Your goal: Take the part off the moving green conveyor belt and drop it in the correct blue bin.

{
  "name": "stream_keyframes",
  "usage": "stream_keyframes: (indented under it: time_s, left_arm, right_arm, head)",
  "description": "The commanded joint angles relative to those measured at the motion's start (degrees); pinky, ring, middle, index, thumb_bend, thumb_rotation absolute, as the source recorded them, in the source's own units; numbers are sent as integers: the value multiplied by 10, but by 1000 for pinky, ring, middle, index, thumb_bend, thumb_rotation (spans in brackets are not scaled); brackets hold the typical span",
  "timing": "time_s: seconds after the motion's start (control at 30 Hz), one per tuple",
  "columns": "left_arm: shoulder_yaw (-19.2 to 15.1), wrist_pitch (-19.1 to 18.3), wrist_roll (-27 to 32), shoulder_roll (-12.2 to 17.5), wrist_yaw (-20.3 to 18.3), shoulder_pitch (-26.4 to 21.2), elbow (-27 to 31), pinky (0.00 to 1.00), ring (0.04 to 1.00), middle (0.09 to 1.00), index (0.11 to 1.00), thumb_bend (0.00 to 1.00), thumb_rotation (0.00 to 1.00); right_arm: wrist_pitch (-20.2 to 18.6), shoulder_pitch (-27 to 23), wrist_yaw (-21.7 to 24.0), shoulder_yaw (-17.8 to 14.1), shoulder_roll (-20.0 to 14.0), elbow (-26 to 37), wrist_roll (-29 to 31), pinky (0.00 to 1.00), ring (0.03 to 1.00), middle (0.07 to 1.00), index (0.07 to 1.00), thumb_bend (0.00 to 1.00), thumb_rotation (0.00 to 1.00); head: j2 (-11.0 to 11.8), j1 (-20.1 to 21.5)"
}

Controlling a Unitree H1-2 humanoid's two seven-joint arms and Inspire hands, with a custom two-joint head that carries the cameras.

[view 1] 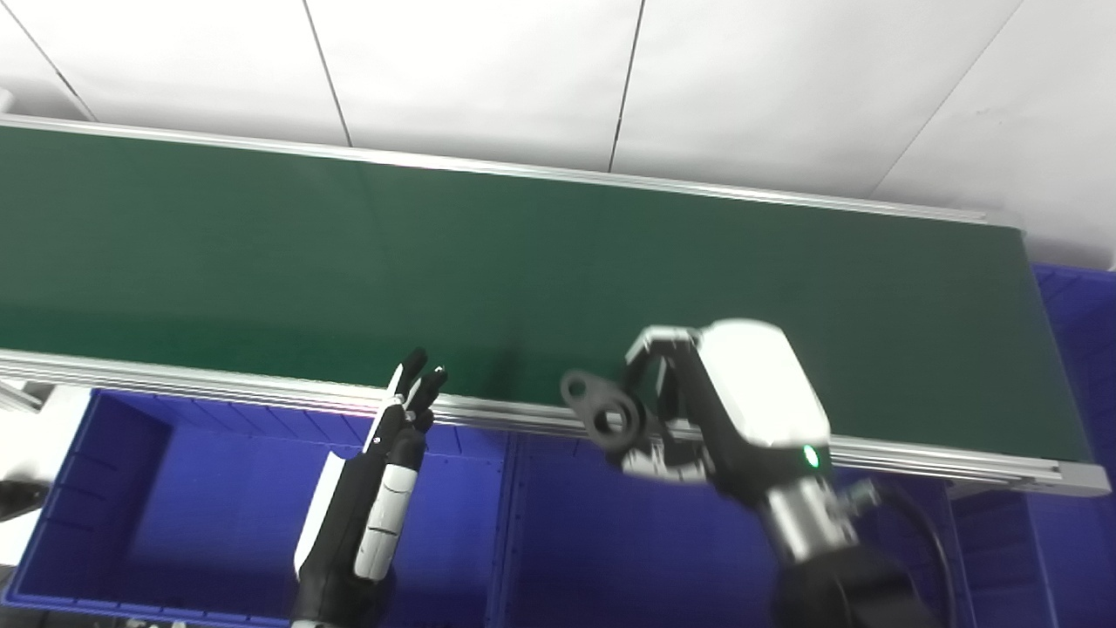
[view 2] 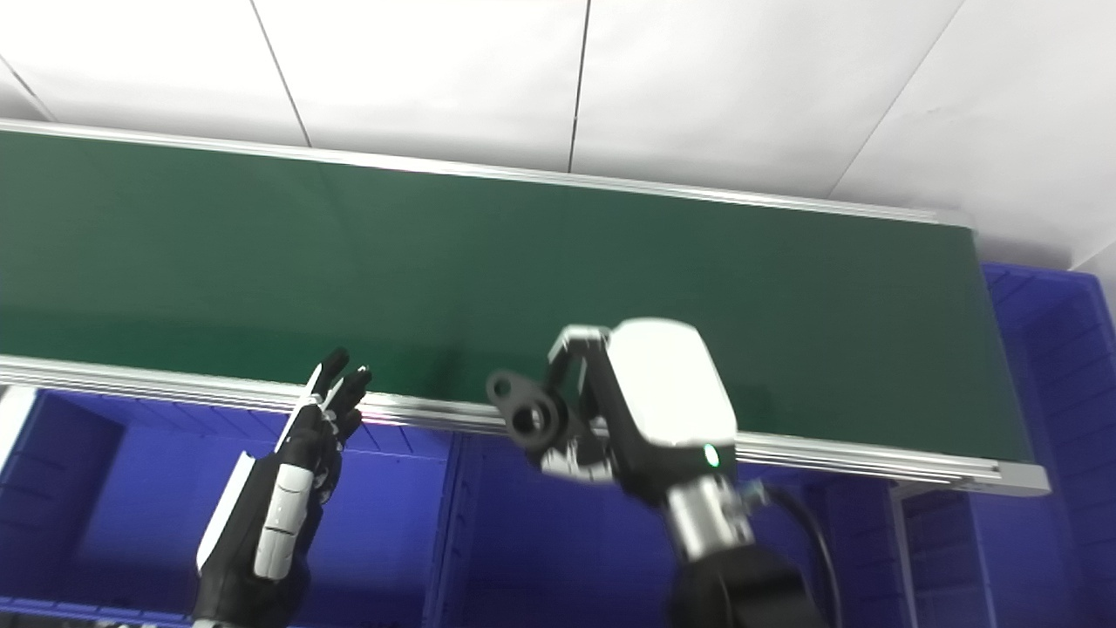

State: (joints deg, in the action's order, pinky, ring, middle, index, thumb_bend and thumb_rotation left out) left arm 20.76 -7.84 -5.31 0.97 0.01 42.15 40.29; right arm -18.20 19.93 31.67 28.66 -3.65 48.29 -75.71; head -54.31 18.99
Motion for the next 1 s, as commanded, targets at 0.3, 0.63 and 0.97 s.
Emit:
stream_keyframes:
  time_s: [0.3, 0.63, 0.97]
  left_arm:
    - [-4, -11, -10, 0, -14, -7, 40, 1000, 989, 962, 1000, 658, 1000]
    - [-2, -17, -8, -7, -14, -9, 45, 1000, 976, 959, 1000, 641, 1000]
    - [-4, -19, -7, -6, -15, -13, 44, 1000, 969, 960, 1000, 625, 1000]
  right_arm:
    - [80, 78, -28, 0, 41, -58, -58, 94, 161, 261, 488, 516, 119]
    - [76, 71, -13, -16, 33, -121, -78, 211, 330, 666, 791, 962, 504]
    - [73, 67, 12, -21, 33, -98, -26, 219, 353, 845, 858, 1000, 678]
  head:
    - [-13, -8]
    - [-13, -12]
    - [-8, -16]
